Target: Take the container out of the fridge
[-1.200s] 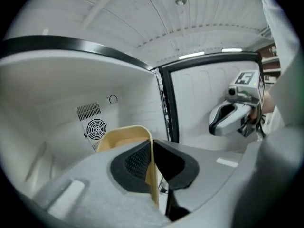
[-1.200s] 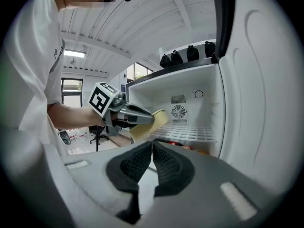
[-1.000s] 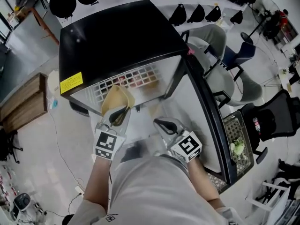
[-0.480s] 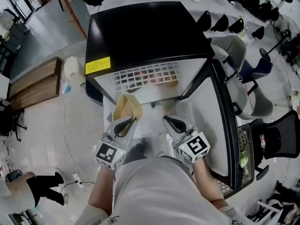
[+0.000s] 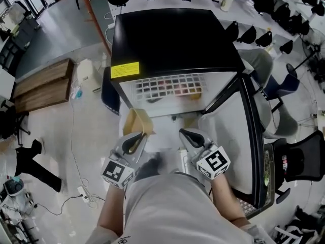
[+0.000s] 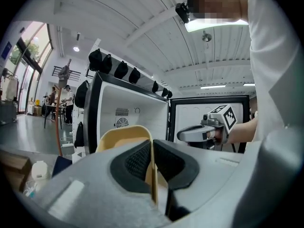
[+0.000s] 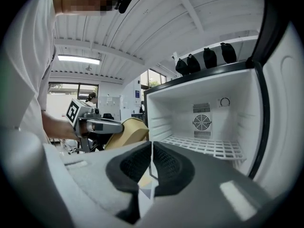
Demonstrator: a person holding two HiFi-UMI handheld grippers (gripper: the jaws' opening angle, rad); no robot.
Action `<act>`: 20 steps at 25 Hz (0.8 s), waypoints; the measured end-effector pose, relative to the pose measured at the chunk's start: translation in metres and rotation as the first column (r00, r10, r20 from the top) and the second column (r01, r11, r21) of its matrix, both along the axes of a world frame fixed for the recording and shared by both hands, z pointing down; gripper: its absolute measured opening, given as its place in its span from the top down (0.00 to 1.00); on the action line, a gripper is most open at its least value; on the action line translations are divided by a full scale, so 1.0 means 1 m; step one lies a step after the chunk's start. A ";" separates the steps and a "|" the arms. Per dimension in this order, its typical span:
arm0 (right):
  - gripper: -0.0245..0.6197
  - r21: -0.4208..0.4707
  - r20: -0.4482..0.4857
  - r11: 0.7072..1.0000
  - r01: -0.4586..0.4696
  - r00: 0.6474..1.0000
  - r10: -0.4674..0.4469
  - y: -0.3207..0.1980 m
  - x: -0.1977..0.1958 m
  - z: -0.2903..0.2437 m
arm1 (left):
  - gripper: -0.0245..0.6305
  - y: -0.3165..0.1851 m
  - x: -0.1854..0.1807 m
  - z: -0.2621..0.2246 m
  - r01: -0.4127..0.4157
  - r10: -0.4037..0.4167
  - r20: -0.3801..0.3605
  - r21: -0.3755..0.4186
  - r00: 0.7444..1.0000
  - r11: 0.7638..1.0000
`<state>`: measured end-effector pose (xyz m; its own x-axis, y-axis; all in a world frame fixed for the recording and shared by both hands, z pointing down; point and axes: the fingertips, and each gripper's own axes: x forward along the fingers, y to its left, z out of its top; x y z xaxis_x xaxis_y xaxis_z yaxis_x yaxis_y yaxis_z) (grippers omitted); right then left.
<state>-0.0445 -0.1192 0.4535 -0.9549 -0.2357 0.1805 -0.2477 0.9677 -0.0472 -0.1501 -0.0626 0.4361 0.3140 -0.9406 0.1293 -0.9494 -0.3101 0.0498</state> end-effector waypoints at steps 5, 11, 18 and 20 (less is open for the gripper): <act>0.94 0.007 0.015 1.000 0.002 1.000 -0.002 0.002 -0.004 -0.005 | 0.93 0.002 -0.007 -0.009 0.007 -0.005 -0.053 0.036 0.999 0.999; 0.94 0.018 0.020 1.000 0.002 1.000 -0.002 0.006 -0.008 -0.009 | 0.93 0.004 -0.010 -0.012 -0.005 0.009 -0.066 0.061 0.998 0.998; 0.94 0.023 0.024 1.000 -0.021 0.999 0.021 0.000 -0.005 -0.011 | 0.93 0.000 -0.010 -0.016 -0.023 0.031 -0.096 0.079 0.995 0.997; 0.94 0.022 0.026 0.999 -0.029 0.999 0.029 -0.002 -0.005 -0.012 | 0.93 -0.002 -0.009 -0.017 -0.033 0.042 -0.102 0.083 0.994 0.996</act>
<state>-0.0493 -0.1216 0.4420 -0.9519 -0.2671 0.1501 -0.2748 0.9609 -0.0327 -0.1588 -0.0645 0.4187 0.3571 -0.9339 0.0178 -0.9280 -0.3525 0.1202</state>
